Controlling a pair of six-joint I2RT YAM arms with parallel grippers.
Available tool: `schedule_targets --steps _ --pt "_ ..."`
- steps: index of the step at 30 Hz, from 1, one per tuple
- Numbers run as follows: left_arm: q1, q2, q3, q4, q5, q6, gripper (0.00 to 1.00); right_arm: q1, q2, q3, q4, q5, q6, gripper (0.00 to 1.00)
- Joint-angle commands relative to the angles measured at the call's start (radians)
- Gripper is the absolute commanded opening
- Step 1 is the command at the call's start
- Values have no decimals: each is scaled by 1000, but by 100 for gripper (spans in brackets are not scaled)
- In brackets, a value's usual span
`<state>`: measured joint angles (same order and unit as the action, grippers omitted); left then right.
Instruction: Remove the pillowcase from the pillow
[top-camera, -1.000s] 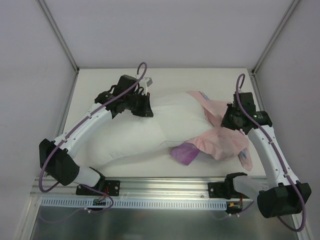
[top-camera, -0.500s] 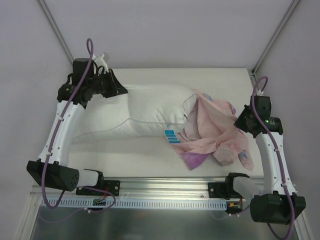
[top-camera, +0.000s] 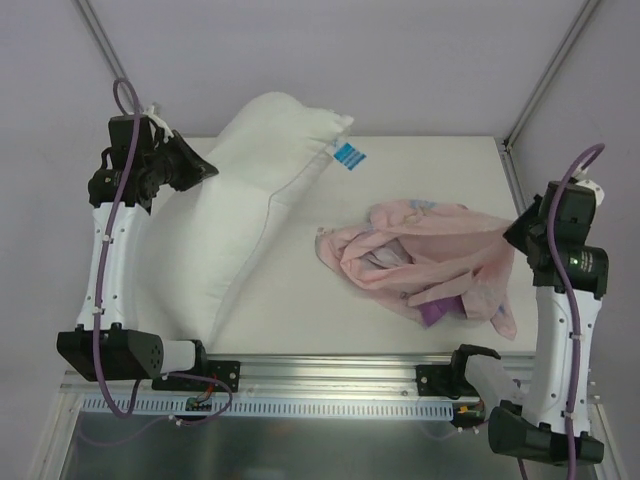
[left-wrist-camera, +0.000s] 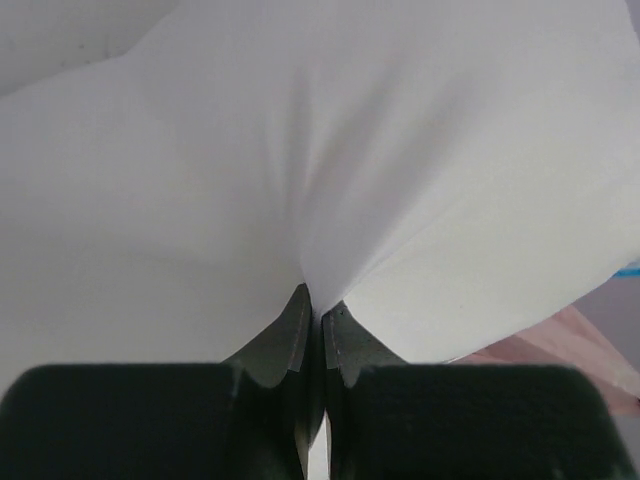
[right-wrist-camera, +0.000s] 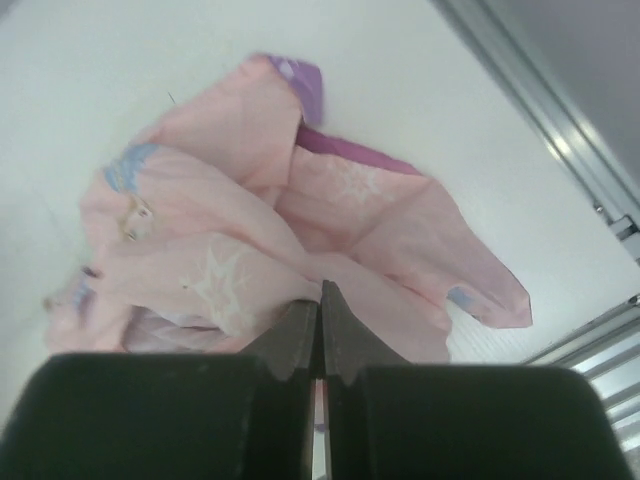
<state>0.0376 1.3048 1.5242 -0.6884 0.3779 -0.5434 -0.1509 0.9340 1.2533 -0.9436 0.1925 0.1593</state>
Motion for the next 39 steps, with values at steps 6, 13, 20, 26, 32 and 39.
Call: schedule_targets --steps 6,13,20,26,32,39 --pt "35 19 139 63 -129 -93 0 -26 -17 311 -72 49 -21 1" --pt "38 53 111 55 -229 -70 0 -26 32 249 -8 -106 -38 1" --pt "45 128 119 55 -211 -43 0 -1 153 264 66 -182 -9 1" --pt "45 148 93 55 -154 -30 78 47 342 351 124 -226 -13 28" --pt "44 71 67 52 -106 17 99 63 503 454 -34 -203 -75 99" --pt "41 -67 -48 47 -28 54 99 65 385 376 -20 -200 -64 96"
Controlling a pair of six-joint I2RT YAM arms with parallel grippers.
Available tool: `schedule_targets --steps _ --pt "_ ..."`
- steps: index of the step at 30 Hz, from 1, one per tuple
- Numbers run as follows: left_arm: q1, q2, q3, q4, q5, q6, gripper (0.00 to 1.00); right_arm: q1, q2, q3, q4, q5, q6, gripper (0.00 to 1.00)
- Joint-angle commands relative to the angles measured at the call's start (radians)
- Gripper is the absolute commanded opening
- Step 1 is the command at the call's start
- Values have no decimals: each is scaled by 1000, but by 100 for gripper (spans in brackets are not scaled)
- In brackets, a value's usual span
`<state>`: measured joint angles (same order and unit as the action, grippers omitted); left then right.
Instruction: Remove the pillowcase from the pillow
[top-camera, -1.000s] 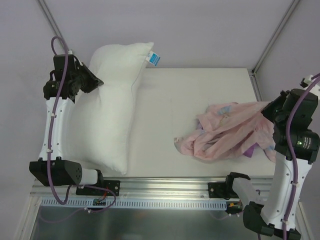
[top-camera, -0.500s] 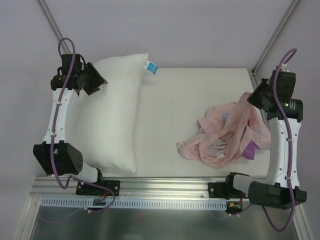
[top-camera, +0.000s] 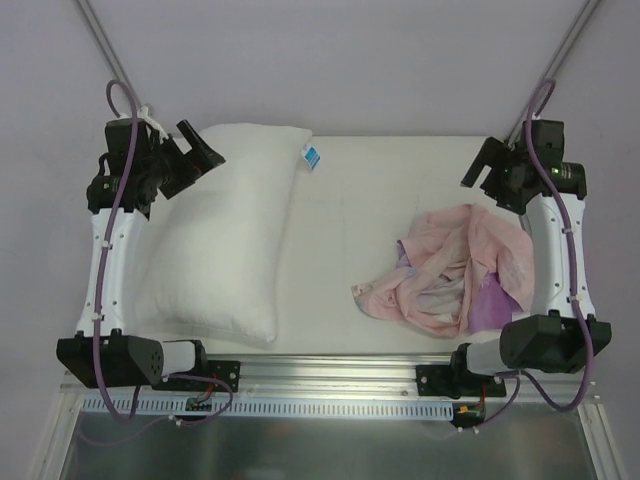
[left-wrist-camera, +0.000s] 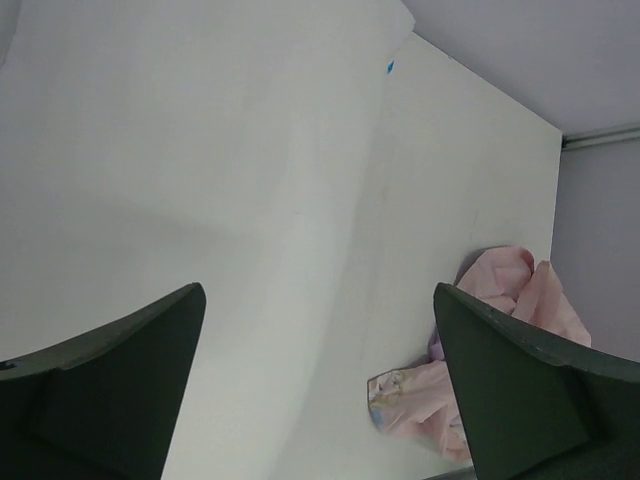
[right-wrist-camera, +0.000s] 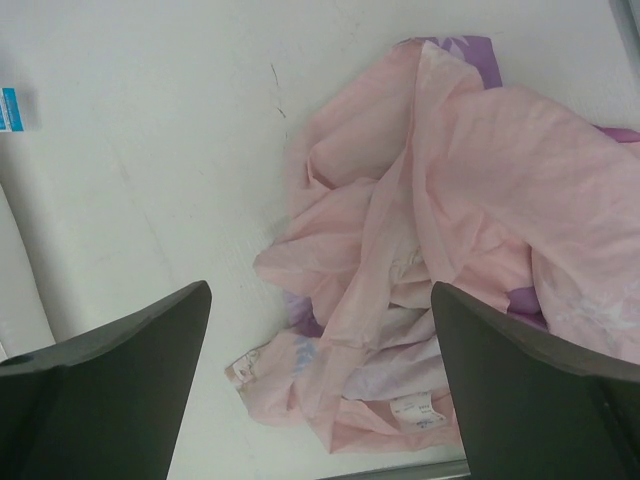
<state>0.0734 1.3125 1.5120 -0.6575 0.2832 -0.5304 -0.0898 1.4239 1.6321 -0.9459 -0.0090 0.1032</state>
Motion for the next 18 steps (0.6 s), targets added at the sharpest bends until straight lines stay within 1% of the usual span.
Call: schedule_targets --steps 1,3,5,7,8,9,11,13,14,18 --pt "2 -109 -73 13 70 46 99 7 -120 -15 -21 3 -10 96" --pt "-3 -146 -131 4 73 70 99 16 -173 -69 -22 3 -13 96" --pt "-4 -202 -176 -2 70 90 99 36 -218 -142 -14 56 -20 96" --pt "-7 -254 -243 -8 70 108 99 88 -295 -207 21 84 -34 96" --pt "-12 -271 -263 -10 68 110 99 120 -321 -275 39 115 -60 96" --pt "-17 -304 -315 -14 59 109 99 177 -365 -305 50 128 -71 96" --pt "-40 -352 -390 -22 36 115 99 243 -401 -374 73 188 -88 96" --pt "-55 -380 -433 -28 7 130 98 271 -439 -409 85 216 -86 96" --pt "-64 -404 -470 -28 -7 133 99 286 -450 -441 91 215 -80 96" --pt "-69 -430 -530 -30 -94 147 99 315 -529 -537 189 175 -66 96"
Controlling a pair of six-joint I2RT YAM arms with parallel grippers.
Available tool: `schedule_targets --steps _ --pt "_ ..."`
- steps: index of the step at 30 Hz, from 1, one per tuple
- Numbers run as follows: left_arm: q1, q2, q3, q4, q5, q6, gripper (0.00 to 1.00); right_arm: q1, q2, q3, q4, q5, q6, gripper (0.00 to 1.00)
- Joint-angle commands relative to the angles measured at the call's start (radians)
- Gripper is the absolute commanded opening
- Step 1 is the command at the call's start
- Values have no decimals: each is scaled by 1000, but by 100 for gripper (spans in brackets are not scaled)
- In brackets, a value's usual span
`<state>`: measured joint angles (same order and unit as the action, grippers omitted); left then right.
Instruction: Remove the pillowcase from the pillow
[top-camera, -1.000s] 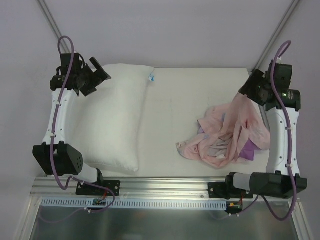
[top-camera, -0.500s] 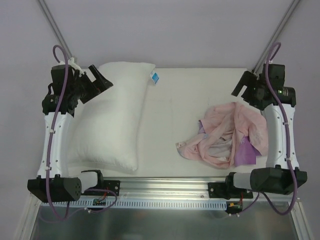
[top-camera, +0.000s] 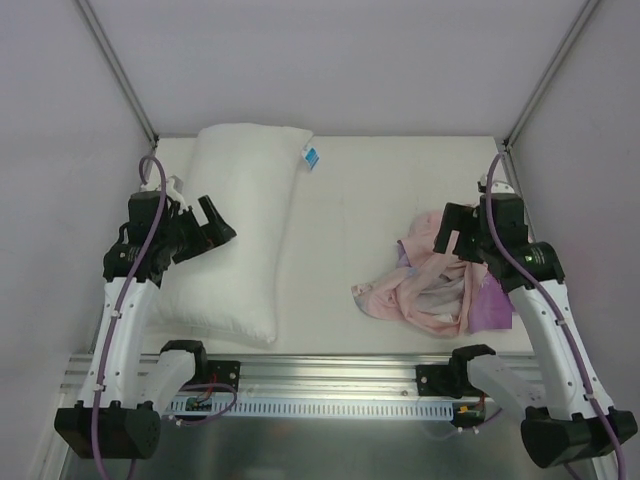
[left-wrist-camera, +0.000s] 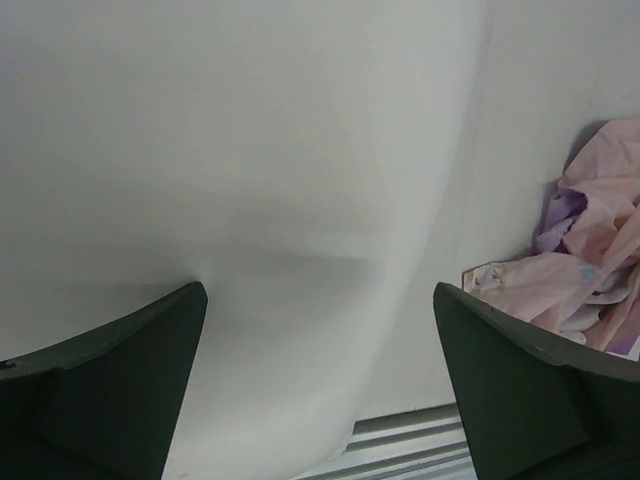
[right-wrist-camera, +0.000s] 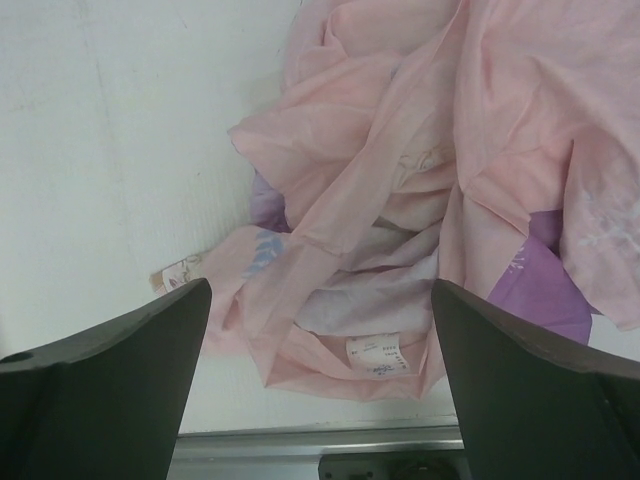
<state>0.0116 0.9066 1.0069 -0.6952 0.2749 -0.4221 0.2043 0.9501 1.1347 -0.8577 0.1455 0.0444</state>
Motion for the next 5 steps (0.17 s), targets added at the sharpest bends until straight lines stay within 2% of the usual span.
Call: schedule_targets --steps 1,5 --pt "-7 -26 -31 10 -92 40 99 26 -77 -53 109 25 0 96" --pt "-7 -29 -36 10 -105 48 99 32 -82 -93 112 63 26 96"
